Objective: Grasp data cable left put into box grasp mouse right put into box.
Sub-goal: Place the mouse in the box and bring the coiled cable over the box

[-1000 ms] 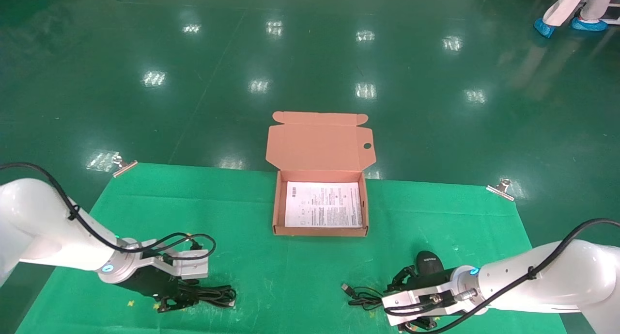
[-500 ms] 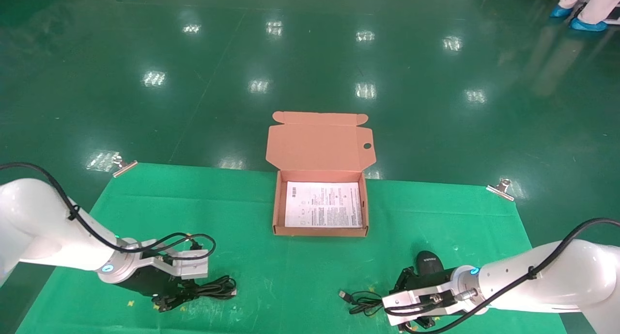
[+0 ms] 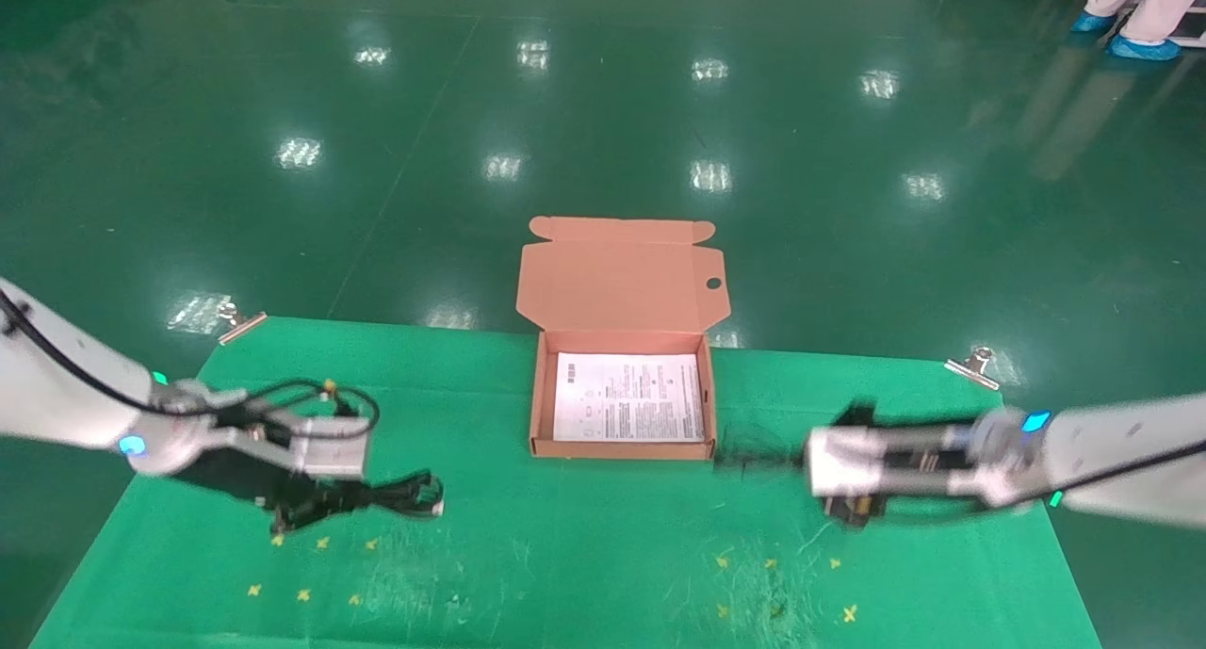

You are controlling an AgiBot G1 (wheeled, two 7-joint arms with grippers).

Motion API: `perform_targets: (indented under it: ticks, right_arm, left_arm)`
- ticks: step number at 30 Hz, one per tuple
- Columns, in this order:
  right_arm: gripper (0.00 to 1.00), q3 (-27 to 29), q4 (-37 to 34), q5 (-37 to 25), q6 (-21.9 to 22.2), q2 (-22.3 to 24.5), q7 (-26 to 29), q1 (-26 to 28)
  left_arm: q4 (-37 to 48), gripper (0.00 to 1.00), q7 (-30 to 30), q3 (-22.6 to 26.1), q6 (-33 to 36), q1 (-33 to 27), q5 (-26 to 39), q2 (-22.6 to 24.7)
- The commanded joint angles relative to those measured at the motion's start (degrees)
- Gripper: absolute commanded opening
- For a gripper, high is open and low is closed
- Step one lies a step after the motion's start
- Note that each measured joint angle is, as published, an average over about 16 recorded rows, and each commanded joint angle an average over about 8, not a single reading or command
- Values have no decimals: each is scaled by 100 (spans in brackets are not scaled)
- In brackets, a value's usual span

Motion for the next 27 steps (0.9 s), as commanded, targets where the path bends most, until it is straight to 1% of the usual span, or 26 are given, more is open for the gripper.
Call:
perform_targets:
  ticks: [1, 6, 11, 16, 24, 27]
  right_arm:
    - [0, 113, 83, 0, 129, 62, 147, 165]
    - [0, 305, 145, 139, 363, -110, 134, 577]
    - [0, 430, 15, 378, 490, -435, -132, 951]
    - [0, 492, -335, 563, 621, -834, -496, 1273]
    - [0, 566, -966, 811, 750, -1376, -1035, 1669]
    - [0, 592, -1171, 905, 757, -1549, -1226, 1795]
  left_arm:
    - [-406, 0, -118, -30, 73, -95, -8, -168]
    - [-1293, 0, -628, -112, -140, -254, 144, -346]
    - [-1745, 0, -1004, -167, -493, -434, 395, -309]
    - [-1798, 0, -1125, -182, -863, -626, 649, -110]
    - [-1574, 0, -1040, -74, -1418, -882, 1158, 323]
    - [-1457, 0, -1004, -73, -1608, -953, 1240, 470]
